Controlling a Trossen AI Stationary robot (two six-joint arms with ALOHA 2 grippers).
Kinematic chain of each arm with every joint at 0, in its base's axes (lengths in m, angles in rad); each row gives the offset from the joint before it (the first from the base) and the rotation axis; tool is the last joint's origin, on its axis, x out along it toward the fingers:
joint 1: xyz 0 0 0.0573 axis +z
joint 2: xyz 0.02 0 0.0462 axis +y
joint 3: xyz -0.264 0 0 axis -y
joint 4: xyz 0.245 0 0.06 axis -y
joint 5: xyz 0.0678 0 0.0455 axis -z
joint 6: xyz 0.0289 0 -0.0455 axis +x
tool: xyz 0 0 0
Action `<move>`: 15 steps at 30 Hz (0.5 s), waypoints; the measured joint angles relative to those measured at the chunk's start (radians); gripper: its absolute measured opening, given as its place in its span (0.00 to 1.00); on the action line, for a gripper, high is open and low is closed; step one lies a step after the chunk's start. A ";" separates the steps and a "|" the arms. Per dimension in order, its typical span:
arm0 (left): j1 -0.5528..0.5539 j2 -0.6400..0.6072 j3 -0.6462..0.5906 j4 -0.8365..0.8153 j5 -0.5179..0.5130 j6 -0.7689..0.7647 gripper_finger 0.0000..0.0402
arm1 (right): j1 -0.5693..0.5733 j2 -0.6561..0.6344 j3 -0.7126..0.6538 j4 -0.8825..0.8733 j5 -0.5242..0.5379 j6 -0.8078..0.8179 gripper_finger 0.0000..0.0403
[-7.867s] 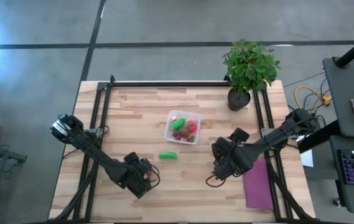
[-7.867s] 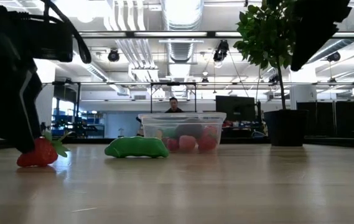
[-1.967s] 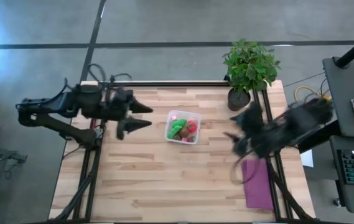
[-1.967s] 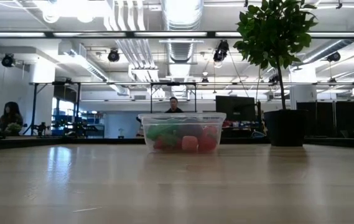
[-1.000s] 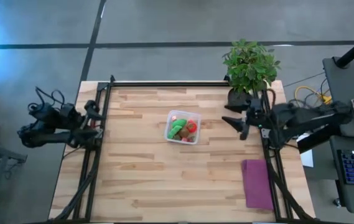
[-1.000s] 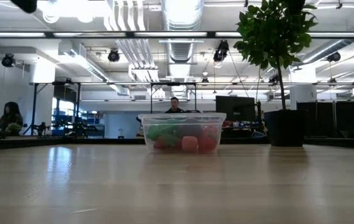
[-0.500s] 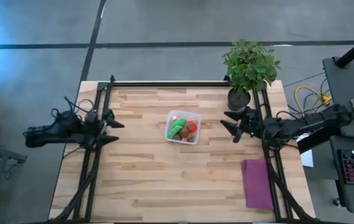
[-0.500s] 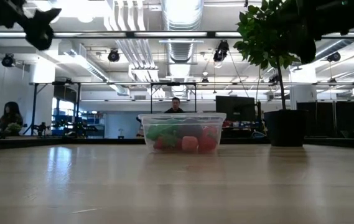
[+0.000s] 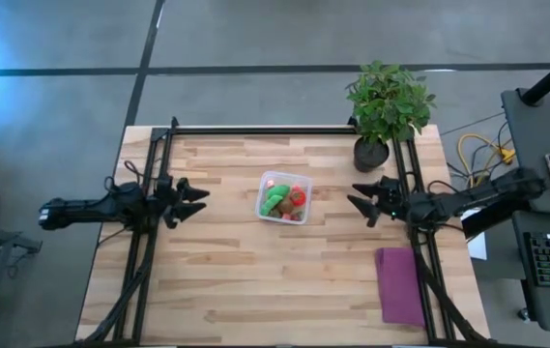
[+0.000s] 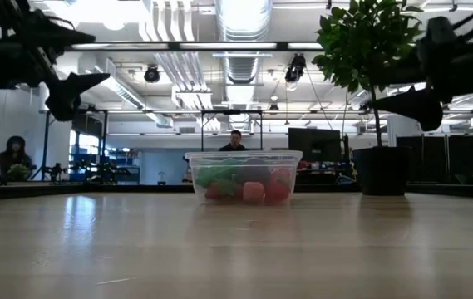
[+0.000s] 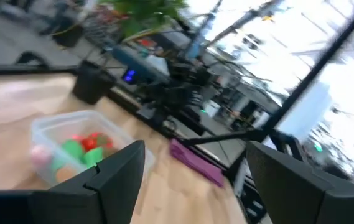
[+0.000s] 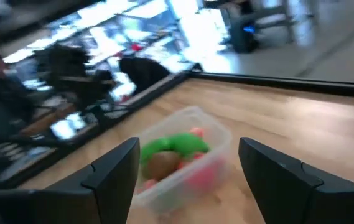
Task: Pick and placing Produce into tupperware
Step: Return to Home Position
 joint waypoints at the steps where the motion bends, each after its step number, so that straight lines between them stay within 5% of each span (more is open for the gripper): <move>1: 0.000 0.000 -0.006 -0.003 -0.019 -0.017 0.67 | 0.000 -0.027 -0.023 0.019 -0.028 -0.017 0.66; 7: 0.000 0.035 -0.021 -0.041 -0.032 -0.015 0.67 | 0.001 -0.179 -0.042 -0.155 -0.147 -0.059 0.66; 15: 0.000 0.080 -0.022 -0.047 -0.032 -0.015 0.67 | 0.001 -0.221 -0.042 -0.193 -0.154 -0.052 0.66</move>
